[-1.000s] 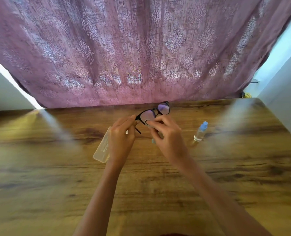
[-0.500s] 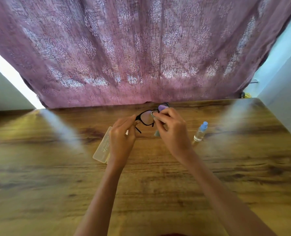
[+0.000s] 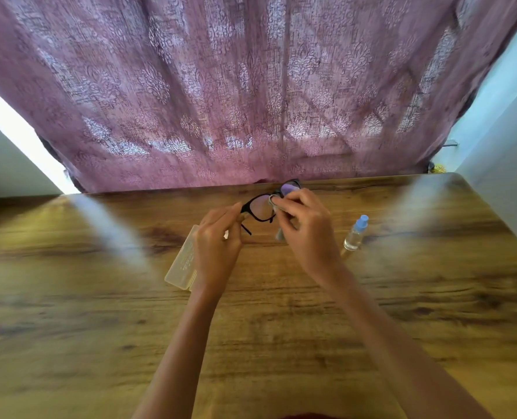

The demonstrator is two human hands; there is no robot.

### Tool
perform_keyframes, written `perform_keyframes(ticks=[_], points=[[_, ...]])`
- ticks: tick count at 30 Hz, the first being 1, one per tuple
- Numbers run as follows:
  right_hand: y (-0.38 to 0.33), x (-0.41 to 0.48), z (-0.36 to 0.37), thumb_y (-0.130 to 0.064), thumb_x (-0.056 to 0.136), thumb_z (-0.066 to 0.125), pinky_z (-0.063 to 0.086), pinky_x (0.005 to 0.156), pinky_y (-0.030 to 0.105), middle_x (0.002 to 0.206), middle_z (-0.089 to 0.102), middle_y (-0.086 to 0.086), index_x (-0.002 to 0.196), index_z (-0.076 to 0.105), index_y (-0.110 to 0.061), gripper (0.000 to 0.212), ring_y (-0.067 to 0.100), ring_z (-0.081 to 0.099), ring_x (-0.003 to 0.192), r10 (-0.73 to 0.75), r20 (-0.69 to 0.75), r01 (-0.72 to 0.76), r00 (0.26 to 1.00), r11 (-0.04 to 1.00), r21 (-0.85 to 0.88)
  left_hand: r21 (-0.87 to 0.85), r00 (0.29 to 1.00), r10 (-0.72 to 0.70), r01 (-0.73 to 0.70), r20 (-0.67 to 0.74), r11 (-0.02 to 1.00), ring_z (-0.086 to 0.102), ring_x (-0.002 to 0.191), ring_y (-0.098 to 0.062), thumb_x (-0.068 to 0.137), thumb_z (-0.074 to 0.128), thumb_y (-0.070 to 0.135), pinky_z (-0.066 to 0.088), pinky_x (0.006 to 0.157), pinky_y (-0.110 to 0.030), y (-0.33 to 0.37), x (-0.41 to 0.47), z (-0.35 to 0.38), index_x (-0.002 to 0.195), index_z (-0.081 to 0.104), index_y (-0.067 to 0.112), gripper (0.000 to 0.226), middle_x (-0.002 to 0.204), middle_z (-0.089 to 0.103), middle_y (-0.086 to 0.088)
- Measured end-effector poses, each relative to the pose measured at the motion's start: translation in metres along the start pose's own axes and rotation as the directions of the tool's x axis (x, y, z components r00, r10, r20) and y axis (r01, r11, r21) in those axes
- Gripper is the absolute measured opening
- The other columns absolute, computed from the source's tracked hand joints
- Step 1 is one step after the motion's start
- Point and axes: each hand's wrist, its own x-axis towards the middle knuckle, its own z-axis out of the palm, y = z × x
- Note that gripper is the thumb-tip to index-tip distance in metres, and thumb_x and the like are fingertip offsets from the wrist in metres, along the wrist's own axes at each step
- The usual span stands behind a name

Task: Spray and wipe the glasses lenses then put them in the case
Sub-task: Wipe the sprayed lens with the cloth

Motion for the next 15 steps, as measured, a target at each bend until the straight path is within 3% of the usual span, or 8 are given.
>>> perform_keyframes(ticks=[6,11,15], points=[[-0.012,-0.002,0.007,0.005,0.081,0.069,0.055,0.076,0.032,0.088,0.065,0.014,0.097,0.073,0.004,0.016,0.024,0.065,0.083,-0.107,0.04,0.106,0.994,0.994,0.024,0.004,0.998,0.058,-0.058,0.01,0.998,0.059,0.081,-0.009,0.079,0.064,-0.01,0.041,0.077,-0.009,0.0,-0.001,0.002,0.102,0.072,0.003,0.028,0.086,0.07,-0.006],[-0.003,0.007,0.001,0.002,0.084,0.067,0.051,0.075,0.026,0.084,0.062,0.014,0.099,0.072,0.004,0.016,0.024,0.062,0.08,-0.014,-0.027,0.013,1.0,1.0,-0.013,-0.016,0.998,0.055,-0.056,-0.027,0.998,0.058,0.077,-0.01,0.08,0.064,-0.01,0.043,0.074,-0.015,-0.002,-0.001,0.001,0.099,0.072,0.002,0.024,0.082,0.069,-0.006],[-0.006,0.006,0.003,0.003,0.083,0.068,0.052,0.072,0.029,0.085,0.062,0.013,0.098,0.073,0.003,0.016,0.023,0.062,0.079,-0.043,-0.012,0.043,0.999,0.999,-0.003,-0.017,0.997,0.068,-0.068,-0.021,0.998,0.058,0.078,-0.011,0.08,0.064,-0.008,0.044,0.073,-0.018,-0.002,0.0,0.001,0.1,0.072,0.003,0.024,0.083,0.069,-0.005]])
